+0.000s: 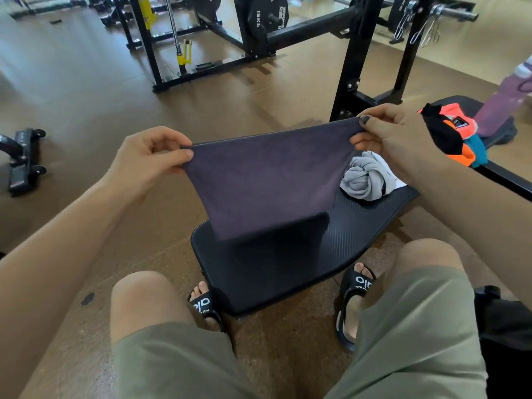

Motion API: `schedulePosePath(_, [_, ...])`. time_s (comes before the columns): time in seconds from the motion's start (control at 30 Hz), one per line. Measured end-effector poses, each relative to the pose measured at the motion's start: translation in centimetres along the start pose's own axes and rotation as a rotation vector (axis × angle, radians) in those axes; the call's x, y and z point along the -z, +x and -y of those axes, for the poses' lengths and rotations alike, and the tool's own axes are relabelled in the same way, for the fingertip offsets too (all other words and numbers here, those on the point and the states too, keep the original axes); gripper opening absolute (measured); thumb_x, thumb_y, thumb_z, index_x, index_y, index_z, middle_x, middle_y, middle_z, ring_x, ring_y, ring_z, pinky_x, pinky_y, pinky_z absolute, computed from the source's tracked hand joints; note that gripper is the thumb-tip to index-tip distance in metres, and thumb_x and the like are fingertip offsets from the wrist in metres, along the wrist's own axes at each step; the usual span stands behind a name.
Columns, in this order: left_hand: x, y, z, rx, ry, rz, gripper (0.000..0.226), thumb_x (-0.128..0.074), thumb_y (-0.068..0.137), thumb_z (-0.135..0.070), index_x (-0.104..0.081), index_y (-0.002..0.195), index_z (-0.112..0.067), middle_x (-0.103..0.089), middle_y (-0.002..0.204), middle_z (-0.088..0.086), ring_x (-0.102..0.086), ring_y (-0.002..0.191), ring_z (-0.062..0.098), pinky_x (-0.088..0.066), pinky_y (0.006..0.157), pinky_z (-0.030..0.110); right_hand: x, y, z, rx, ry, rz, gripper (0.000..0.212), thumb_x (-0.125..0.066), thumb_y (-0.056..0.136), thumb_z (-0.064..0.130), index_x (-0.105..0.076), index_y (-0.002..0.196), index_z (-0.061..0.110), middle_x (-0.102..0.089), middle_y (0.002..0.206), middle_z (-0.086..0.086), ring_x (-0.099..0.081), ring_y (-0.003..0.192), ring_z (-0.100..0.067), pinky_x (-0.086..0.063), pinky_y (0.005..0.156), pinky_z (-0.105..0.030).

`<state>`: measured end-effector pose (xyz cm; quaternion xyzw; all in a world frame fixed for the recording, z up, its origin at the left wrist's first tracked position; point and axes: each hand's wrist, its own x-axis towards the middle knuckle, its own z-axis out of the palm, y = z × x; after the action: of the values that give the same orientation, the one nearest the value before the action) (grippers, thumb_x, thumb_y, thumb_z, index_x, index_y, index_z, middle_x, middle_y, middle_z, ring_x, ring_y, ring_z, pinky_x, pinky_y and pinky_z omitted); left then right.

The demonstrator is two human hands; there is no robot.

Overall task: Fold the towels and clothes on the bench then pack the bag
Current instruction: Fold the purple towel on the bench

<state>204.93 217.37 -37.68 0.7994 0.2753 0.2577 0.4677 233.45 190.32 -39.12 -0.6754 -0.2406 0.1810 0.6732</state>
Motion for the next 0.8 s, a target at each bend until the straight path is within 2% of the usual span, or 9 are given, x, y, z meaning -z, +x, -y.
schedulePosePath(0.2, [-0.2,0.4,1.0,0.018,0.117,0.044,0.018,-0.076,0.087,-0.009,-0.077,0.099,-0.022,-0.062,0.082,0.003,-0.063,0.080,0.014,-0.060,0.087,0.036,0.2,1.0,-0.8,-0.094,0.049,0.051,0.012,-0.055,0.099,-0.002,-0.063,0.094,0.006,-0.062,0.087,-0.014,-0.073,0.066,-0.016,-0.059,0.064,-0.022])
schedulePosePath(0.37, [-0.7,2.8,2.3,0.063,0.181,-0.022,0.013,-0.077,0.083,-0.010,-0.076,0.087,-0.022,-0.062,0.069,-0.009,-0.062,0.068,0.007,-0.056,0.095,0.051,-1.8,3.5,-1.3,-0.218,0.074,0.048,0.015,-0.052,0.098,-0.003,-0.059,0.089,0.006,-0.062,0.088,-0.012,-0.073,0.071,-0.018,-0.060,0.070,-0.025])
schedulePosePath(0.43, [-0.9,4.2,2.2,0.068,0.192,-0.074,0.018,-0.074,0.084,-0.007,-0.073,0.082,-0.025,-0.060,0.067,-0.009,-0.059,0.061,0.001,-0.056,0.092,0.047,-3.3,5.3,-1.3,-0.232,0.106,0.005,0.015,-0.049,0.098,-0.003,-0.056,0.089,0.006,-0.060,0.088,-0.011,-0.072,0.071,-0.019,-0.061,0.071,-0.026])
schedulePosePath(0.53, [-0.4,5.5,1.4,-0.006,0.187,-0.195,0.024,-0.072,0.084,-0.010,-0.065,0.081,-0.033,-0.061,0.075,-0.007,-0.060,0.069,0.005,-0.055,0.086,0.040,-5.0,6.8,-0.2,-0.215,0.253,-0.072,0.013,-0.049,0.098,-0.003,-0.056,0.090,0.005,-0.059,0.091,-0.012,-0.071,0.073,-0.021,-0.060,0.071,-0.026])
schedulePosePath(0.6, [0.2,5.0,0.9,-0.095,0.168,-0.236,0.024,-0.071,0.085,-0.012,-0.063,0.083,-0.035,-0.063,0.080,-0.010,-0.059,0.073,-0.001,-0.052,0.079,0.025,-5.3,6.6,0.3,-0.190,0.329,-0.081,0.016,-0.048,0.099,-0.003,-0.056,0.088,0.006,-0.060,0.087,-0.011,-0.069,0.074,-0.019,-0.059,0.073,-0.025])
schedulePosePath(0.67, [0.2,3.2,1.4,-0.151,0.219,-0.176,0.022,-0.071,0.087,-0.008,-0.065,0.087,-0.029,-0.065,0.083,-0.010,-0.059,0.072,-0.006,-0.048,0.073,0.012,-4.6,5.8,-0.3,-0.198,0.292,-0.088,0.015,-0.052,0.098,0.001,-0.058,0.086,0.007,-0.061,0.078,-0.007,-0.065,0.065,-0.015,-0.057,0.067,-0.021])
schedulePosePath(0.73, [-0.9,0.4,3.4,-0.155,0.304,-0.010,0.018,-0.074,0.085,-0.003,-0.067,0.092,-0.018,-0.068,0.085,-0.007,-0.061,0.076,-0.003,-0.049,0.076,0.015,-3.4,4.7,-2.7,-0.236,0.112,-0.103,0.017,-0.057,0.095,0.002,-0.058,0.079,0.008,-0.063,0.063,-0.002,-0.059,0.056,-0.013,-0.051,0.054,-0.020])
schedulePosePath(0.8, [-3.0,-2.7,6.5,-0.130,0.397,0.165,0.021,-0.076,0.082,0.000,-0.068,0.089,-0.018,-0.070,0.086,-0.006,-0.064,0.080,0.003,-0.051,0.080,0.022,-2.2,3.1,-6.7,-0.287,-0.140,-0.074,0.023,-0.059,0.089,-0.005,-0.055,0.072,0.009,-0.060,0.051,0.003,-0.056,0.051,-0.012,-0.046,0.046,-0.018])
